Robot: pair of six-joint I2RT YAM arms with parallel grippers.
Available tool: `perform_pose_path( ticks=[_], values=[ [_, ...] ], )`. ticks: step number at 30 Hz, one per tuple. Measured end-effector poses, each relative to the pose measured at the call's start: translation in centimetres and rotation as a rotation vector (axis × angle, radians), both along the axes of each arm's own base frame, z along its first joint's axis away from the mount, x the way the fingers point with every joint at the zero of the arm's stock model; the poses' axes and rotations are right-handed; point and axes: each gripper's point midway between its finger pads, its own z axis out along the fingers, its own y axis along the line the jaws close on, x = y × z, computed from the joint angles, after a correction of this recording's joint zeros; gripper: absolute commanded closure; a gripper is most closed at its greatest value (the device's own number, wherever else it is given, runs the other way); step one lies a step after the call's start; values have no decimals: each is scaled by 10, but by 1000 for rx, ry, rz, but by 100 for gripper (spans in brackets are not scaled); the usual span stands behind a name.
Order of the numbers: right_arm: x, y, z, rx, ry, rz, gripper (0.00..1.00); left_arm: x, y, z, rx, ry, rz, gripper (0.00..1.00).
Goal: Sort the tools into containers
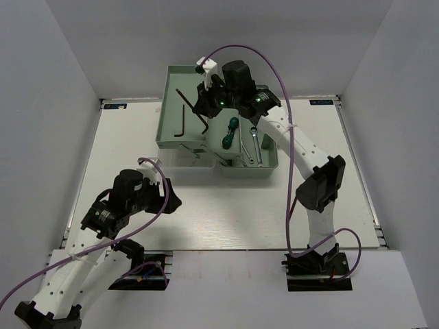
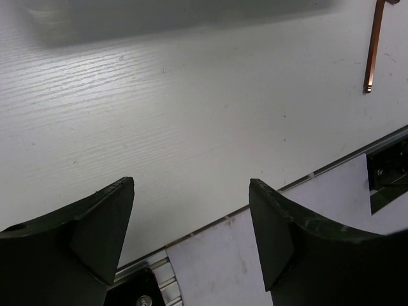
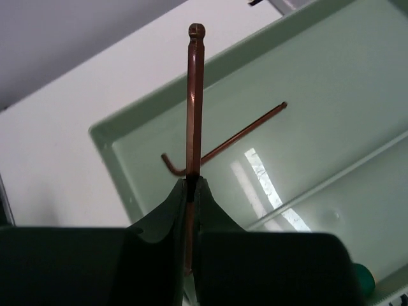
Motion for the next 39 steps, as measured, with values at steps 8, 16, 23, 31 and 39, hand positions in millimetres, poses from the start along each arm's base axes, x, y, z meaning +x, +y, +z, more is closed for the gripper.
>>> perform_pose_path(
  ticks=[8,16,23,31,39],
  values=[
    [32,17,-4,81,60,-172,100,0,0,1,-6,-1,3,14],
    [33,25,-42,26,104,-201,62,0,0,1,-7,-1,4,11],
    [26,5,-52,-45,94,-232,86,4,-1,-8,28,24,-7,34],
    [14,-171,15,-101,-80,-640,99,20,-6,-9,38,-11,-17,89],
    [-44,-337,-91,-353,143,-962,72,25,-1,-4,29,-80,10,20]
  ],
)
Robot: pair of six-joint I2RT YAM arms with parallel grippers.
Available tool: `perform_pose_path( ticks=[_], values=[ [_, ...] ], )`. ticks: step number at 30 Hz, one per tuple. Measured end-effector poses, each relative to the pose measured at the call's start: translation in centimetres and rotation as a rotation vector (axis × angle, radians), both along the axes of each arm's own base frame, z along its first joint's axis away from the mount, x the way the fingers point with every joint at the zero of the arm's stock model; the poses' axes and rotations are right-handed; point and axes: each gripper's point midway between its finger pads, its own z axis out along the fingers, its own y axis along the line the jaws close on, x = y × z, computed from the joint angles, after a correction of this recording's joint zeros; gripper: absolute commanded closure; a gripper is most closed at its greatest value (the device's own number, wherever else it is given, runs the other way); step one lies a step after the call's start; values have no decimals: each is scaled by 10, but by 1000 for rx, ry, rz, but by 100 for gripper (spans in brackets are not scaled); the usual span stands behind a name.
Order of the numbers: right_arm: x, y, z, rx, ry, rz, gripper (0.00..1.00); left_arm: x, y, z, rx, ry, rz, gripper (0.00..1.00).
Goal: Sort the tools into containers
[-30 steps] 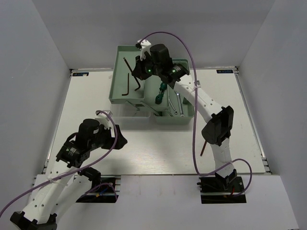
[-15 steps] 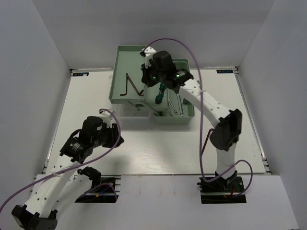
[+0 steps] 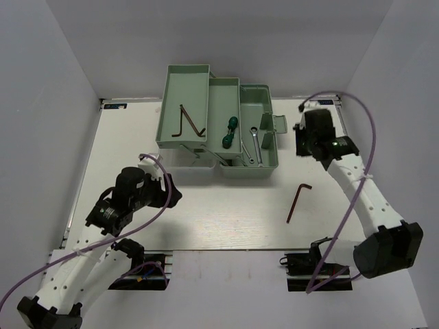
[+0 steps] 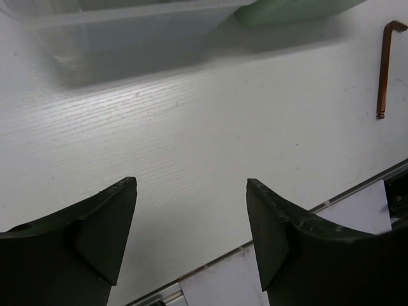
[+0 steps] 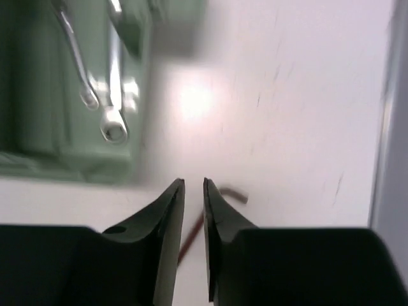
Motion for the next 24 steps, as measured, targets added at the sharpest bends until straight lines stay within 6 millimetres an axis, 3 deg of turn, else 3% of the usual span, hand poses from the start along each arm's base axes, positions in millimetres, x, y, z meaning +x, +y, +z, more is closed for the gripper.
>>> perform_pose_path(
  ticks=[1,3,7,18,24],
  values=[
    [-9,-5,-28,-9,82,-10,65,0,1,4,-7,-17,5,20],
    [-41,-13,-94,-26,290,-26,62,0,1,10,-19,-47,8,19],
    [-73,-21,-145,-27,475,-59,58,1,2,12,-22,-57,10,19],
    [-75,-28,-192,25,653,-140,54,1,2,12,-22,-59,11,19],
    [-78,-31,-206,32,709,-169,55,1,2,13,-22,-59,11,19]
  ],
)
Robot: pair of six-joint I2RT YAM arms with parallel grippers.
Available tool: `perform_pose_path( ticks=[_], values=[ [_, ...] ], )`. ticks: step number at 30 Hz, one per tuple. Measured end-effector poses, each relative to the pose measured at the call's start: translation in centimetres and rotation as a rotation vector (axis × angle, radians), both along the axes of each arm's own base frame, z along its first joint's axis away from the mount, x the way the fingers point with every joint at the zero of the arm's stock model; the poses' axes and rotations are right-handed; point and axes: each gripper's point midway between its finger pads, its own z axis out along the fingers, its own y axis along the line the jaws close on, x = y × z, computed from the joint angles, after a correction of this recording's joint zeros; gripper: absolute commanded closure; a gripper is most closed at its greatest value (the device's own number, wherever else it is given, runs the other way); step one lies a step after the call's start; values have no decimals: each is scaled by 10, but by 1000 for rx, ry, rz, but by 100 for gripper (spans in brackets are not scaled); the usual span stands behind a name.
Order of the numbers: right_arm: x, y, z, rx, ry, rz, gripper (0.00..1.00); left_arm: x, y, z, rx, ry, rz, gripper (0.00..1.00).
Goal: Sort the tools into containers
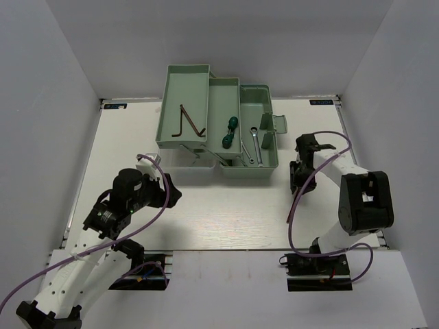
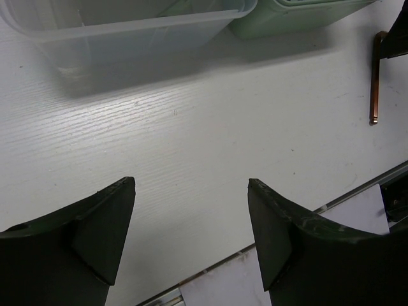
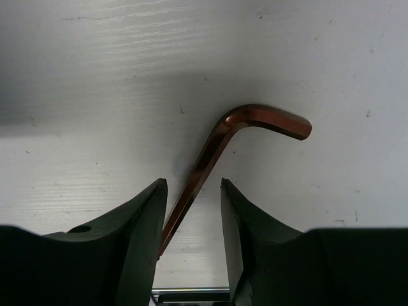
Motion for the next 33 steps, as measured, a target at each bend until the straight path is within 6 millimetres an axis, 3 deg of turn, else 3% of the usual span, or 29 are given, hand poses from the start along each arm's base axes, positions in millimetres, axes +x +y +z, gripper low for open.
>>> perform_pose_path(
  ticks=[11,15,20,22,30,33],
  values=[
    [-6,-2,-18,0,46,-22,61,0,0,0,0,0,0,19],
    [-6,-2,-19,3,33,-27,71,0,0,0,0,0,0,19],
    [-7,0,-19,12,31,-40,95,0,0,0,0,0,0,19],
    [-7,0,-19,14,31,-39,100,0,0,0,0,0,0,19],
    [-5,-1,-15,49,9,-58,100,0,0,0,0,0,0,19],
    [2,2,-4,94,-39,-60,100,0,0,0,0,0,0,19]
  ],
)
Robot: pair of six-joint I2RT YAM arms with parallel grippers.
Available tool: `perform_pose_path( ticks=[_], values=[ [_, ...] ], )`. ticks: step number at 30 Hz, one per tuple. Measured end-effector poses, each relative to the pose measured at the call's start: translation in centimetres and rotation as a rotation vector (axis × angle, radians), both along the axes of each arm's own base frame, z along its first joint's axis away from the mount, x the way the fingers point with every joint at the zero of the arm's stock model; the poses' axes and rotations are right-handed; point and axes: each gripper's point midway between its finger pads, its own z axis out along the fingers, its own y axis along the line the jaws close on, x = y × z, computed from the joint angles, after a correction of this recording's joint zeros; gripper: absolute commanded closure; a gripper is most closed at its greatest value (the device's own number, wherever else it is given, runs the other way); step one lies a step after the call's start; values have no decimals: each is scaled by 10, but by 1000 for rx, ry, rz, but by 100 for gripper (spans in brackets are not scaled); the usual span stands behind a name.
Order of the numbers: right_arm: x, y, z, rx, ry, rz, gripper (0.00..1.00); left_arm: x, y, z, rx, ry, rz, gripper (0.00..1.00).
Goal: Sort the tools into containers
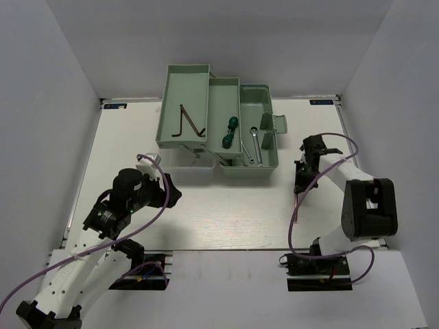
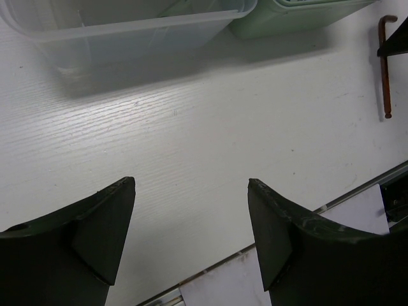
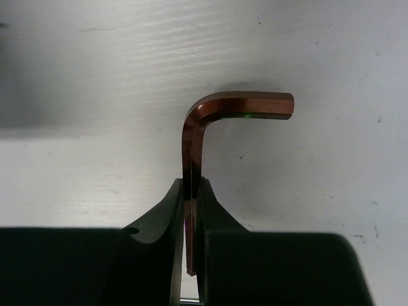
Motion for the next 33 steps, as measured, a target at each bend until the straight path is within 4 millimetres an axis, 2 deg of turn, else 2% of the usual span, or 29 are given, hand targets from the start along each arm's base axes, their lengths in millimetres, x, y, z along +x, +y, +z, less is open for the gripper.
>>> perform_pose_path(
  ticks=[2,4,7,9,11,15,19,20,22,24,30,33],
  values=[
    [5,3,17,28,-59,17,100,0,0,0,0,0,0,19],
    [17,7,42,56,-144,41,100,0,0,0,-1,-2,0,19],
    [37,18,90,109,-288,100,100,-1,0,3,-6,-12,0,19],
    [50,30,130,152,-383,156,100,-2,1,6,-13,-27,2,19],
    [67,47,174,204,-479,225,100,-2,3,10,-21,-44,13,20],
    [104,98,266,325,-676,408,100,-1,11,20,-35,-89,67,21],
    [149,159,339,443,-822,581,100,-5,25,36,-76,-167,147,23],
    [162,174,350,464,-859,614,100,-7,31,44,-95,-202,176,23],
    [178,204,363,513,-910,677,100,-9,36,51,-117,-233,207,23],
    [190,234,361,571,-920,719,100,-10,43,56,-136,-258,249,23],
    [196,308,334,772,-882,711,100,-8,53,52,-133,-241,320,23],
    [201,343,343,863,-912,706,100,-8,55,51,-132,-236,333,23]
  ],
)
